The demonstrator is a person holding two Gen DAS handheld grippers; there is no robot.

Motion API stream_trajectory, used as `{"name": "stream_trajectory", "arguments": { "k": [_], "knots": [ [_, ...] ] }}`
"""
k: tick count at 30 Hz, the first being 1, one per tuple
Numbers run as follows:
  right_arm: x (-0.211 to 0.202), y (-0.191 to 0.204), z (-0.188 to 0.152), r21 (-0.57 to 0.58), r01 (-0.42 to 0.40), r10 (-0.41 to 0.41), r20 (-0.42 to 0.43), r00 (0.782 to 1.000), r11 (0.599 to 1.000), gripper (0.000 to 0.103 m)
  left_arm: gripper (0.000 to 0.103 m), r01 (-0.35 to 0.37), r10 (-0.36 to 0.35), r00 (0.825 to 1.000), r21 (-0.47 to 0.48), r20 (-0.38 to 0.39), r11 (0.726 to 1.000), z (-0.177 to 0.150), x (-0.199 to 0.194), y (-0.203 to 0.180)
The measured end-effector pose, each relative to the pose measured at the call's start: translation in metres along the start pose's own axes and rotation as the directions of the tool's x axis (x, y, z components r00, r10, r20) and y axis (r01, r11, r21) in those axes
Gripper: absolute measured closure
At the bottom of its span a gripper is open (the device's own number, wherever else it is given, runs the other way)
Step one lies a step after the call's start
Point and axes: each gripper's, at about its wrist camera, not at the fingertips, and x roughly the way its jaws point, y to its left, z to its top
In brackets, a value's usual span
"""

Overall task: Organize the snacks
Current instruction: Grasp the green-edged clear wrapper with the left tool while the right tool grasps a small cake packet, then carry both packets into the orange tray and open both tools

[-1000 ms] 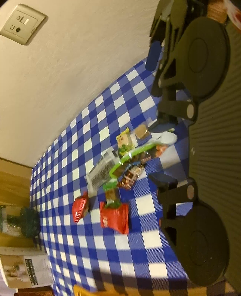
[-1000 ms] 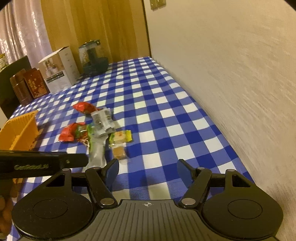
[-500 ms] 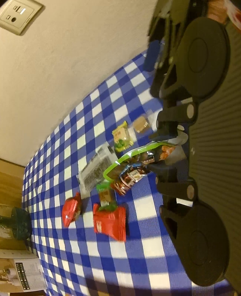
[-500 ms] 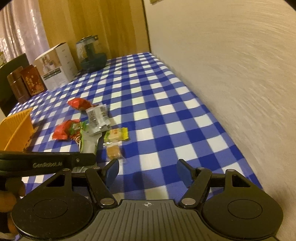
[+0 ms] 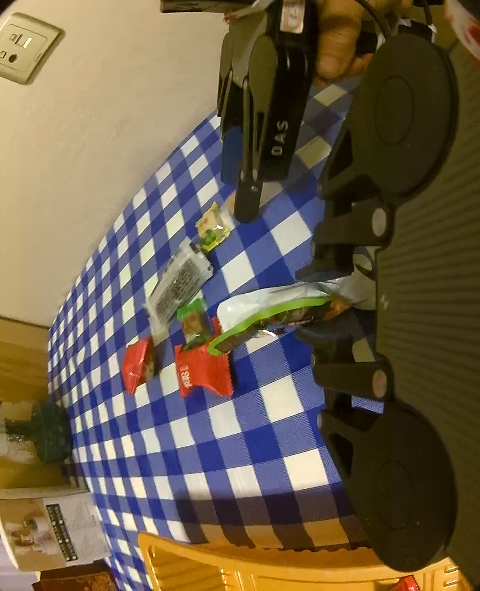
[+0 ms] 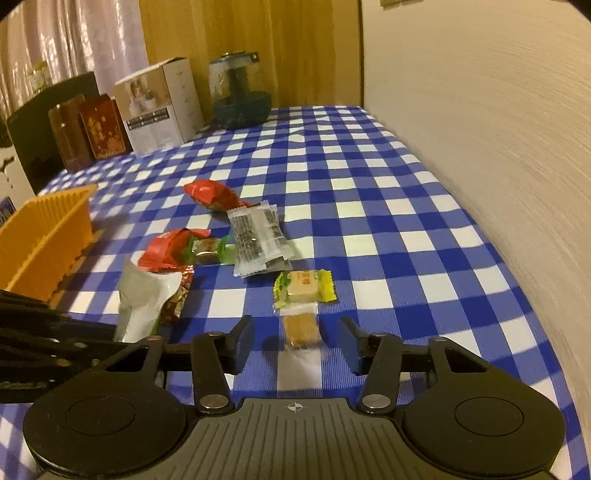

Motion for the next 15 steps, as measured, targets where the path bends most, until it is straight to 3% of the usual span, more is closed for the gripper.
{"name": "stream_trajectory", "arguments": {
  "k": [2, 8, 12, 15],
  "knots": [
    [0.005, 0.002, 0.0, -0.022, 0.014, -0.014, -0.01, 1.0, 1.0, 0.061, 0.073, -0.004, 0.005, 1.0, -0.015, 0.012, 1.0, 0.001, 0.001, -0.001],
    [0.008, 0.002, -0.002, -0.045, 0.034, -0.034, -0.009, 0.999, 0.998, 0.08, 0.072, -0.05, 0.05, 0.998, 0.009, 0.033, 0.999, 0.004, 0.01, -0.007],
    [0.004, 0.002, -0.005, -0.034, 0.031, -0.031, -0.008, 0.999, 0.999, 0.081, 0.072, -0.071, 0.069, 0.997, 0.034, 0.036, 0.997, 0.004, 0.014, -0.01],
    [-0.001, 0.0, -0.008, 0.001, 0.023, -0.023, -0.009, 1.0, 1.0, 0.081, 0.078, -0.068, 0.067, 0.997, 0.043, 0.029, 0.997, 0.002, 0.014, -0.01]
  ]
}}
